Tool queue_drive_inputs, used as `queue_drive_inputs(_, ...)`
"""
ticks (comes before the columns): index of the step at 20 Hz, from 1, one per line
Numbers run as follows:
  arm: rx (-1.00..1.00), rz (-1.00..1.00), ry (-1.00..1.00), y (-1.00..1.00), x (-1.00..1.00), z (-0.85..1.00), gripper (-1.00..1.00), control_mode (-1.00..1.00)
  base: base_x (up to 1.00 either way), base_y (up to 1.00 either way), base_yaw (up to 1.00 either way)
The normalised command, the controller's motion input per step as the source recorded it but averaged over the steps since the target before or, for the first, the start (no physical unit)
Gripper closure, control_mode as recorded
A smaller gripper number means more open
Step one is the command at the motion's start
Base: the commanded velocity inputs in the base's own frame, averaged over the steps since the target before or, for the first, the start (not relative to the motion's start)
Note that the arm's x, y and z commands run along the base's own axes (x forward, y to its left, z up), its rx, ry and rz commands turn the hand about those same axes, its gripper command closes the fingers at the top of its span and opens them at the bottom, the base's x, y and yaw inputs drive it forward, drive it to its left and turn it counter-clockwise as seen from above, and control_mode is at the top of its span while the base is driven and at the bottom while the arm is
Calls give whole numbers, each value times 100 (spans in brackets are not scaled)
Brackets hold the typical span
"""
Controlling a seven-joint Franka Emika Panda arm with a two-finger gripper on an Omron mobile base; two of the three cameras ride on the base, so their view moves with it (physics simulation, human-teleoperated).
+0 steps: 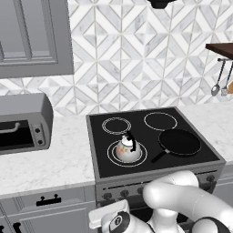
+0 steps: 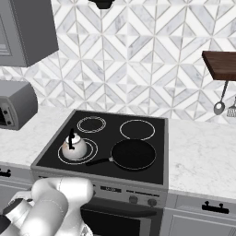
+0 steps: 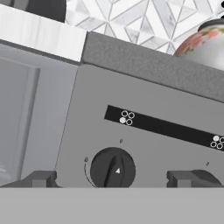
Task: Pick the kettle from the counter and place it on a stove burner. Then turn the burner on.
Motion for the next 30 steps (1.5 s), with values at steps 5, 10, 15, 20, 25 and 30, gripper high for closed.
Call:
queue_drive_inputs(5,3,-4,-5,-8,7,-2,-100,-100,0,0,0)
queue_drive_inputs(10,6,-1,-1,-12,4,-1,-100,-100,0,0,0)
queue_drive_inputs(15,5,0,0,-7,6,0,-100,-100,0,0,0)
queue_drive_inputs(20,6,0,0,-17,9,0,-100,-100,0,0,0)
queue_drive_inputs(25,6,0,0,-18,7,-1,-100,-100,0,0,0)
queue_drive_inputs(30,1,0,0,4,11,0,-100,-100,0,0,0)
